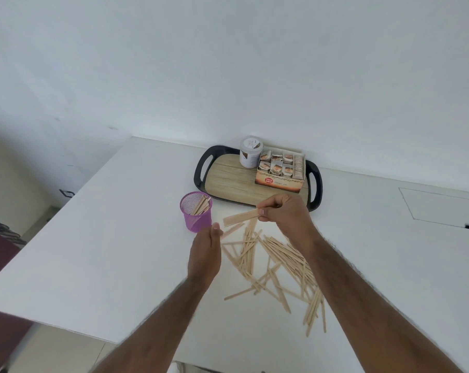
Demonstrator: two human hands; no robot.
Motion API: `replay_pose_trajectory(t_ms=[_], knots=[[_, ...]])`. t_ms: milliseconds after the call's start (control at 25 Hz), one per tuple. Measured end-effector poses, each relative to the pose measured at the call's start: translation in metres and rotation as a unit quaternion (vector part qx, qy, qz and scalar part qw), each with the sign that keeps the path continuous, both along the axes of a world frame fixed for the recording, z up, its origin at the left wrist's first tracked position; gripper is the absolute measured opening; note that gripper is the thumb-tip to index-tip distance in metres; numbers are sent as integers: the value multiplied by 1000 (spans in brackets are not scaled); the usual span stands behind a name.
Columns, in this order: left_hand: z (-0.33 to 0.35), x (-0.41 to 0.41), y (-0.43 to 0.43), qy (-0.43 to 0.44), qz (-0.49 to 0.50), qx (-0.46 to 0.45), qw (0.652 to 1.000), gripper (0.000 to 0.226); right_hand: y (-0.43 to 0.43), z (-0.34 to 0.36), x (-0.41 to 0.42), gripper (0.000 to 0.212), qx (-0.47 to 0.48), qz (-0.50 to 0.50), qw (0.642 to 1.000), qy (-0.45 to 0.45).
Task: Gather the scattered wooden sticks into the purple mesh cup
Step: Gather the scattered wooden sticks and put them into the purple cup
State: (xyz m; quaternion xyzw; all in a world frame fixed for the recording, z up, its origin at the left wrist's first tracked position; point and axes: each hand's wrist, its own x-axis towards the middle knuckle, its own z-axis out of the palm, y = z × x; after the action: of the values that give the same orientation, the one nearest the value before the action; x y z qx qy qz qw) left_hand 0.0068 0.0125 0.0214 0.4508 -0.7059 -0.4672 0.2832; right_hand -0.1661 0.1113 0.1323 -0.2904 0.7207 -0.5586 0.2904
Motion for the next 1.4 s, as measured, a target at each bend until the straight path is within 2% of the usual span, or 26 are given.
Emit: replay_pose_trajectory(t_ms=[40, 120, 200, 360, 480, 840, 960, 1040, 1200, 1320, 1400], knots=[[-16, 13, 0, -90, -24, -80, 992, 40, -7, 3, 1, 19, 9, -8, 1000, 26], [-44, 35, 1, -264, -92, -164, 946, 48, -27, 7, 6, 23, 17, -18, 996, 84], [-64, 46, 1, -348, -124, -197, 908, 60, -50, 10, 14, 21, 15, -11, 989, 150], [-69, 48, 0, -366, -137, -217, 895, 62, -99, 10, 37, 16, 40, 49, 950, 306], [-70, 49, -2, -374, -136, -225, 889, 63, -129, 0, 49, 20, 74, 104, 920, 370], [-72, 49, -3, -372, -139, -227, 889, 63, -163, -31, 68, 16, 154, 204, 852, 456], [-72, 48, -3, -372, -140, -224, 890, 62, -160, -33, 66, 14, 144, 216, 838, 480], [-72, 47, -3, -376, -141, -219, 889, 63, -153, -30, 57, 13, 117, 196, 845, 483], [-71, 48, -3, -371, -144, -211, 893, 63, -109, -21, 14, 9, 103, 116, 903, 401], [-70, 50, -3, -367, -148, -209, 894, 66, -42, -31, -34, 9, 190, 82, 942, 265], [-68, 52, -3, -363, -158, -215, 893, 71, 13, -45, -63, 18, 259, 65, 946, 185]])
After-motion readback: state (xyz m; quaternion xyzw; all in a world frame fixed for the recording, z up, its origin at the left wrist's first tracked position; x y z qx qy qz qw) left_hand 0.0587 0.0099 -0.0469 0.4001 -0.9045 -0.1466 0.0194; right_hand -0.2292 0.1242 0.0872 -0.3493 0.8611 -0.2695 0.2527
